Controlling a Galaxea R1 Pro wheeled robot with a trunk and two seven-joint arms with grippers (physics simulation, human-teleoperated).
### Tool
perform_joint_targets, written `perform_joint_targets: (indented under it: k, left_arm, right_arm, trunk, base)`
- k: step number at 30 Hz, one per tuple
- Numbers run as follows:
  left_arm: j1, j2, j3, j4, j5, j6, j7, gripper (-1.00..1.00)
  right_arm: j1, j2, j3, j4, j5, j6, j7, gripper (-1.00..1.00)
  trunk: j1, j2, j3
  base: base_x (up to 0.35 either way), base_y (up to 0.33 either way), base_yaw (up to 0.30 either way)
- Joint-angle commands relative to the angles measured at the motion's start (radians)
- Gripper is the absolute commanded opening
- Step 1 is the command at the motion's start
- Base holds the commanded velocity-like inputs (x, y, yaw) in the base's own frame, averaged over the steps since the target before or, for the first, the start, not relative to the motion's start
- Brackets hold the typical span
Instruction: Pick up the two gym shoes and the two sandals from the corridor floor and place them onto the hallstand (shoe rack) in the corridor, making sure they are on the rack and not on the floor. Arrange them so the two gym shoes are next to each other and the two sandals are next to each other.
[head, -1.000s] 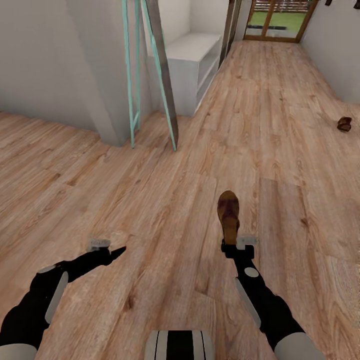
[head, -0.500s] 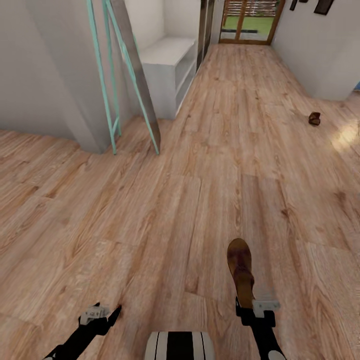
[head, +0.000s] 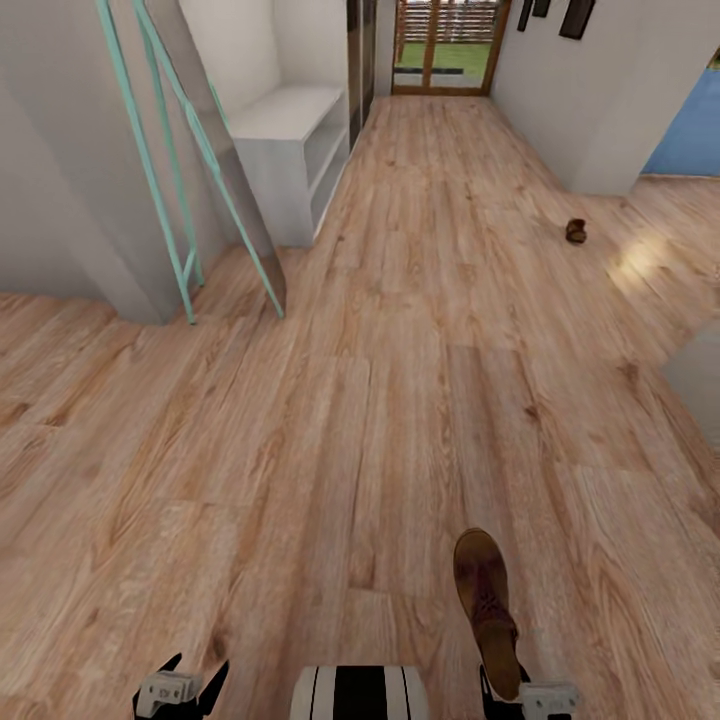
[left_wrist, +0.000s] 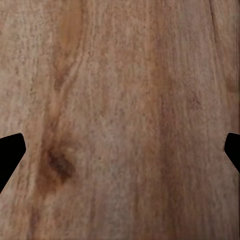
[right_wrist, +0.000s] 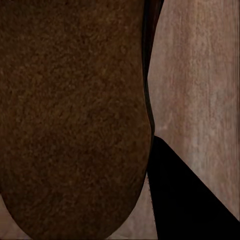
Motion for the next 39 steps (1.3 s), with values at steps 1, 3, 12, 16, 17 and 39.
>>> perform_joint_targets:
  k: [1, 3, 12, 16, 17, 39]
  left_arm:
    - [0.0, 0.0, 0.002, 0.001, 0.009, 0.001, -0.009, 1.0]
    - [0.002, -0.001, 0.014, 0.001, 0.009, 0.0, -0.009, 1.0]
    - [0.002, -0.006, 0.029, 0.002, 0.008, 0.001, -0.009, 1.0]
    - [0.002, -0.005, 0.03, 0.004, 0.007, 0.001, -0.008, 1.0]
    - [0.002, -0.005, 0.031, 0.004, 0.007, 0.001, -0.008, 1.0]
    - [0.002, -0.009, 0.059, 0.012, 0.007, 0.001, -0.008, 1.0]
  right_arm:
    - [0.0, -0.001, 0.004, 0.004, 0.002, -0.004, -0.009, -1.0]
    - [0.001, 0.002, 0.006, 0.031, 0.002, -0.017, -0.009, -1.0]
    - [0.001, 0.002, 0.006, 0.052, 0.001, -0.021, -0.01, -1.0]
    - [0.001, 0.004, 0.006, 0.053, 0.002, -0.021, -0.01, -1.0]
    - [0.001, 0.004, 0.006, 0.053, 0.002, -0.021, -0.01, -1.0]
    - [0.001, 0.01, 0.005, 0.09, 0.002, -0.022, -0.013, -1.0]
  trunk:
    - [0.0, 0.0, 0.001]
    - [-0.001, 0.0, 0.007]
    - [-0.005, 0.002, 0.051]
    - [-0.006, 0.003, 0.071]
    - [-0.007, 0.003, 0.076]
    - [-0.044, 0.063, 0.171]
  base:
    - [0.0, 0.0, -0.232]
    - [0.0, 0.0, -0.232]
    - [0.0, 0.0, -0.231]
    - [0.0, 0.0, -0.232]
    - [0.0, 0.0, -0.232]
    - [0.0, 0.0, -0.146]
